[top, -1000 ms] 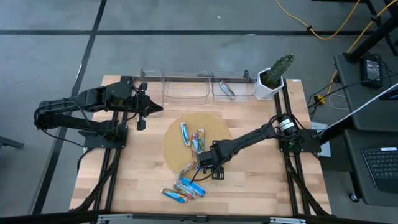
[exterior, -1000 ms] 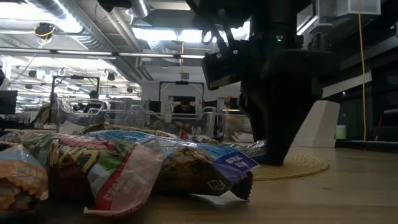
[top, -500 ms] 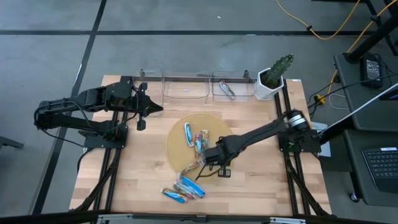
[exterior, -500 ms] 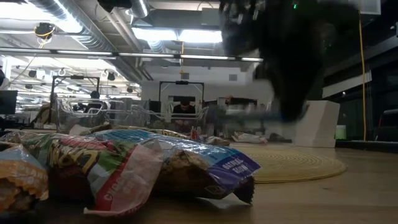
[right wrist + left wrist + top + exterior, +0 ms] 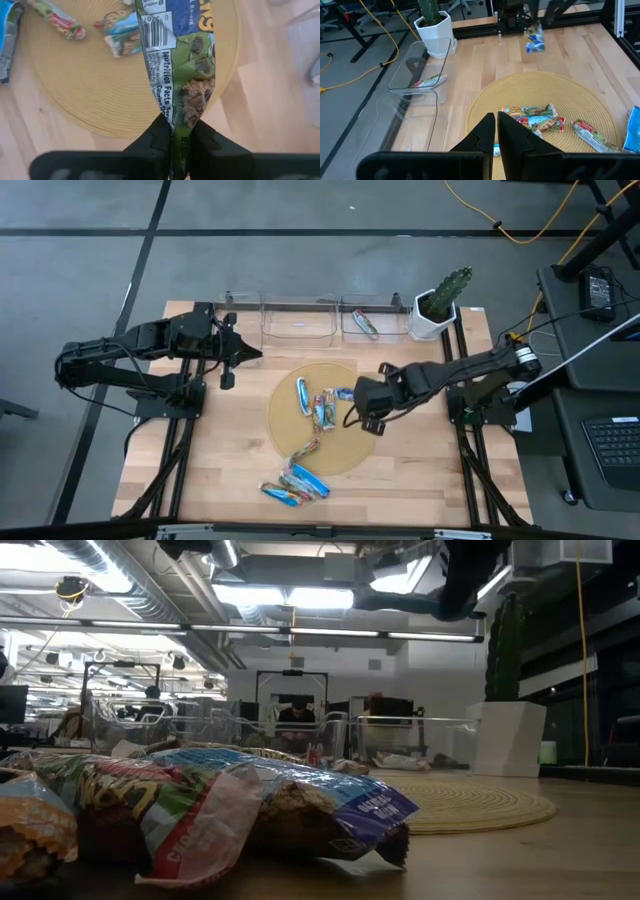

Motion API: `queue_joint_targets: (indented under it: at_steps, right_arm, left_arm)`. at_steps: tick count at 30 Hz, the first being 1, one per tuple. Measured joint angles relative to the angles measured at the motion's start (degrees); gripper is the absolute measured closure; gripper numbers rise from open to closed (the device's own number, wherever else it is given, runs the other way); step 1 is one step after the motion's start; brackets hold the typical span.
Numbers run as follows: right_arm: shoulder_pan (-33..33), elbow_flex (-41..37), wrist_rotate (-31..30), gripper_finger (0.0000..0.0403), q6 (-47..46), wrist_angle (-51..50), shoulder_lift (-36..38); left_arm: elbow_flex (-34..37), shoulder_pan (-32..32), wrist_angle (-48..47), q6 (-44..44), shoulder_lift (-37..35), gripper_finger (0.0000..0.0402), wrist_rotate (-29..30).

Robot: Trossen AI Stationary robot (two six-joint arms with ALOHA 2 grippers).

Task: Pick and place Granola Bars by type
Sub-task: Put the green granola bar into the middle transparent bin

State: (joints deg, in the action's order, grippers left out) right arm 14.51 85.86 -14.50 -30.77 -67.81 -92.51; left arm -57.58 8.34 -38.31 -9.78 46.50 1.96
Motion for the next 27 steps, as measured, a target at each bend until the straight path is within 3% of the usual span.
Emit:
queue_joint_targets:
  at_steps: [11, 17, 21, 27]
  right_arm:
    - [-11.6, 0.0, 2.5, 0.0359, 17.1, -0.1, 0.5]
    - [-21.1, 0.5, 6.2, 0.037, 33.7, 4.7, 0.8]
    - [-29.1, 4.0, 12.1, 0.0359, 42.3, 8.7, 0.7]
    - [-38.6, 11.6, 12.7, 0.0372, 49.4, 6.2, 0.8]
  left_arm:
    - [0.0, 0.0, 0.4, 0.0, 0.0, 0.0386, 0.0]
    - [0.0, 0.0, 0.4, 0.2, 0.0, 0.0386, 0.0]
    - [0.0, 0.0, 1.0, 3.2, 0.0, 0.0386, 0.0]
    - [0.0, 0.0, 1.1, 7.5, 0.0, 0.0386, 0.0]
